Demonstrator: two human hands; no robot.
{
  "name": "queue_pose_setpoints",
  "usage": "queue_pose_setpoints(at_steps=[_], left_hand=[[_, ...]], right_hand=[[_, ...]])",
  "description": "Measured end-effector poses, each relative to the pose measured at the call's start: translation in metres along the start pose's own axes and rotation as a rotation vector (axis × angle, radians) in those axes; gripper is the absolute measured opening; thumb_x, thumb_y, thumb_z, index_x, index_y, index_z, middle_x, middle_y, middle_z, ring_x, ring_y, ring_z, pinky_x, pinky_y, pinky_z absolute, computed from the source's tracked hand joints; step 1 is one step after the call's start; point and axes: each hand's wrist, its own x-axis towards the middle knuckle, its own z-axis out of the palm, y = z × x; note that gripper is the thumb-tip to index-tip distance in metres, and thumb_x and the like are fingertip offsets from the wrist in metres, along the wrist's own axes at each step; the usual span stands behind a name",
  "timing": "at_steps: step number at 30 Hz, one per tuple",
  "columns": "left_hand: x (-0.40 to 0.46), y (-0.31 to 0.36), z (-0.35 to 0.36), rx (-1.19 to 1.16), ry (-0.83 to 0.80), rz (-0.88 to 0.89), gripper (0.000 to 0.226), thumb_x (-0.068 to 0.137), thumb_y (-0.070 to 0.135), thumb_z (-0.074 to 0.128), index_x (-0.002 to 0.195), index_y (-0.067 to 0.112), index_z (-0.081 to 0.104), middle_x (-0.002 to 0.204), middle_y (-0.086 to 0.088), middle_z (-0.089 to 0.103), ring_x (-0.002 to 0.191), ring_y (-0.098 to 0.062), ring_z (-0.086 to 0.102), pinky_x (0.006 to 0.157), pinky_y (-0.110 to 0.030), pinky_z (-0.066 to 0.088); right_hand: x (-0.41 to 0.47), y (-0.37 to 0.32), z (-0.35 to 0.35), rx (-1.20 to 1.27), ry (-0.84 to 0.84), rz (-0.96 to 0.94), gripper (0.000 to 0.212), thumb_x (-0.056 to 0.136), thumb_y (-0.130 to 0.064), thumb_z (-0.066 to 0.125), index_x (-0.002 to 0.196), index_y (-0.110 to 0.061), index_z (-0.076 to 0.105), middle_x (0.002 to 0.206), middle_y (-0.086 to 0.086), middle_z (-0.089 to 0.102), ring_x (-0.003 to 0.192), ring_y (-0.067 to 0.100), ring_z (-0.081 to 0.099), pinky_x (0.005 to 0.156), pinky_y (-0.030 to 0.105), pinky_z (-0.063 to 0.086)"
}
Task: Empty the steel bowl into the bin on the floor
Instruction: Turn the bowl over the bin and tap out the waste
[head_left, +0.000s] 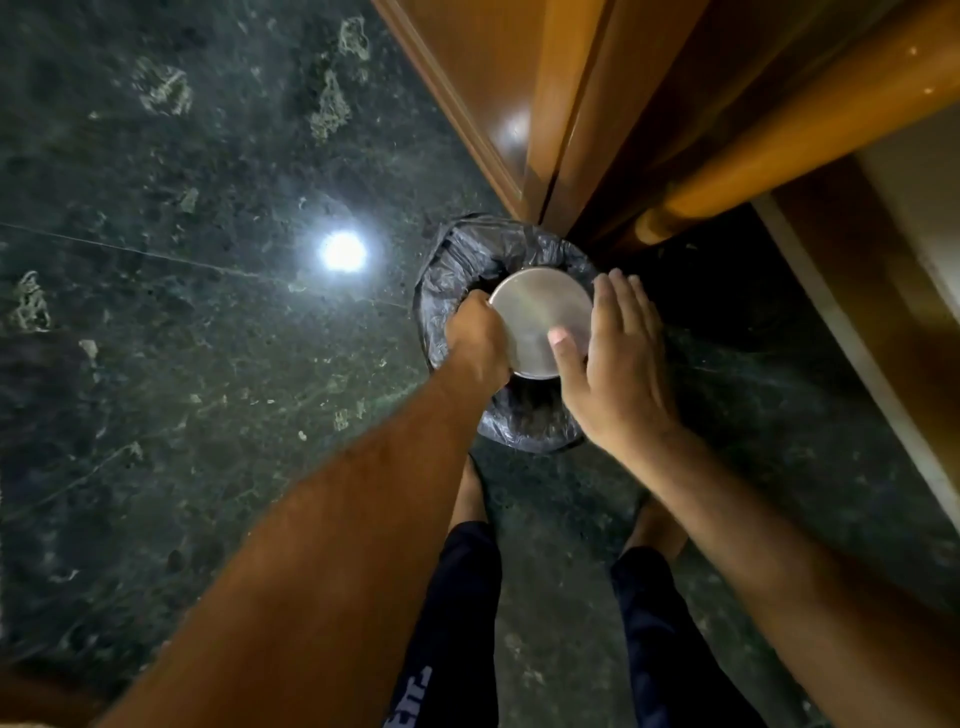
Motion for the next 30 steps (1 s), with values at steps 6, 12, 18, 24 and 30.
queue_pose_setpoints(at_steps=[6,12,18,24,30], left_hand=[[0.000,-0.001,0.005,-0.090,-0.006,-0.090,0.041,0.092,0.028,0.045,0.112,-0.003,0.063,0.118,-0.022,0.069,0.109,-0.042,0.067,0.099,-0.057,0.055],[-0.002,0.000,0.000,-0.098,0.026,-0.092,0.047,0.092,0.030,0.042,0.122,0.001,0.063,0.121,-0.022,0.069,0.110,-0.041,0.066,0.097,-0.058,0.055],[-0.002,-0.008,0.004,-0.053,0.011,-0.075,0.044,0.089,0.026,0.046,0.117,-0.001,0.067,0.114,-0.023,0.072,0.103,-0.041,0.068,0.093,-0.059,0.057],[0.003,-0.017,0.005,-0.004,-0.033,-0.045,0.024,0.090,0.023,0.046,0.089,0.007,0.064,0.096,-0.021,0.068,0.091,-0.033,0.068,0.087,-0.051,0.059],[0.008,-0.022,-0.001,-0.020,-0.075,-0.062,0.039,0.095,0.021,0.043,0.114,-0.001,0.069,0.116,-0.022,0.073,0.108,-0.038,0.070,0.102,-0.057,0.054]], right_hand=[[-0.030,0.010,0.029,-0.352,-0.148,-0.521,0.102,0.093,-0.076,0.018,0.155,0.004,0.007,0.161,0.031,-0.007,0.153,0.041,-0.007,0.126,0.056,0.002],[-0.015,0.024,0.033,-0.335,-0.149,-0.496,0.110,0.090,-0.082,0.014,0.154,0.007,0.005,0.163,0.031,-0.002,0.154,0.041,-0.005,0.126,0.058,0.005],[-0.012,0.026,0.030,-0.236,-0.050,-0.412,0.109,0.092,-0.078,0.016,0.153,0.011,0.006,0.162,0.034,-0.003,0.153,0.045,-0.005,0.124,0.062,0.005],[0.003,0.013,0.039,-0.221,-0.116,-0.411,0.122,0.080,-0.088,0.000,0.154,0.009,0.003,0.163,0.029,-0.009,0.154,0.041,-0.008,0.126,0.057,0.002],[0.003,0.014,0.043,-0.195,-0.175,-0.478,0.123,0.079,-0.089,0.002,0.155,0.008,0.003,0.164,0.029,-0.007,0.155,0.041,-0.006,0.126,0.058,0.005]])
